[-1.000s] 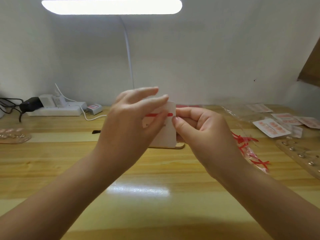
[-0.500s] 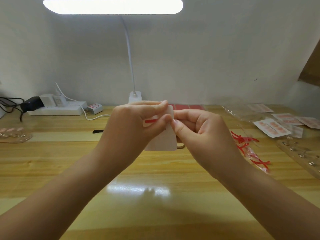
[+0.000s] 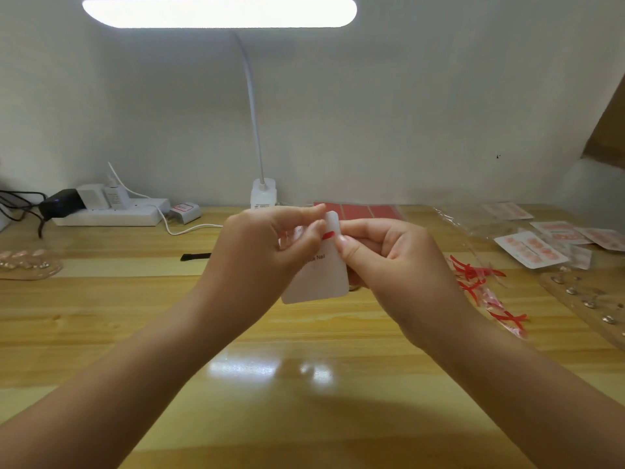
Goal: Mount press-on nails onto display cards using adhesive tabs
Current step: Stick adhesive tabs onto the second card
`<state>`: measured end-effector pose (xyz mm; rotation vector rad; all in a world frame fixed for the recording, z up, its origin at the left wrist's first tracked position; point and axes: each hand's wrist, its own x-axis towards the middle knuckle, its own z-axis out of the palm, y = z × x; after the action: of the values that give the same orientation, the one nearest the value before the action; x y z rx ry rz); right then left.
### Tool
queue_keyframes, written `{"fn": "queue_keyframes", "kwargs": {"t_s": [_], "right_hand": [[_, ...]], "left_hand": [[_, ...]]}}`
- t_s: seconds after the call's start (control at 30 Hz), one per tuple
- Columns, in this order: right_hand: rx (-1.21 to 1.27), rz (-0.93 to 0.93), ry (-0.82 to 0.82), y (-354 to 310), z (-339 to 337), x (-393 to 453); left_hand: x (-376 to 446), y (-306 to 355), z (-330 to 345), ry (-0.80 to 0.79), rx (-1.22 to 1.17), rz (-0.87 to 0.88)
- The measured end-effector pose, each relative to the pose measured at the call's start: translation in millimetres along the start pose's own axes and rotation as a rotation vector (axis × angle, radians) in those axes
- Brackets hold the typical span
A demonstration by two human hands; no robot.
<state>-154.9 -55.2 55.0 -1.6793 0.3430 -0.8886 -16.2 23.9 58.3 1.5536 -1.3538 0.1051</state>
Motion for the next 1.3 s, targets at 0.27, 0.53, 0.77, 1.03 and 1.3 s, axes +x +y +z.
{"fn": "queue_keyframes", "kwargs": {"t_s": [0.27, 0.53, 0.77, 1.03, 1.3], "right_hand": [[-0.03, -0.004, -0.018, -6, -2, 0], [-0.117, -0.023, -0.032, -11, -2, -2], [-0.042, 0.046, -0.033, -11, -4, 0], [0.115, 0.144, -0.039, -9, -6, 1], [0.147, 0.152, -0.012, -9, -12, 4]], "left_hand": [[-2, -4, 8, 0.034, -0.004, 0.13], [-1, -5, 6, -0.015, 0.089, 0.222], [1, -5, 5, -0.052, 0.076, 0.243], [1, -13, 6, -0.028, 0.167, 0.334], [-1, -14, 8, -0.01, 0.193, 0.355]]}}
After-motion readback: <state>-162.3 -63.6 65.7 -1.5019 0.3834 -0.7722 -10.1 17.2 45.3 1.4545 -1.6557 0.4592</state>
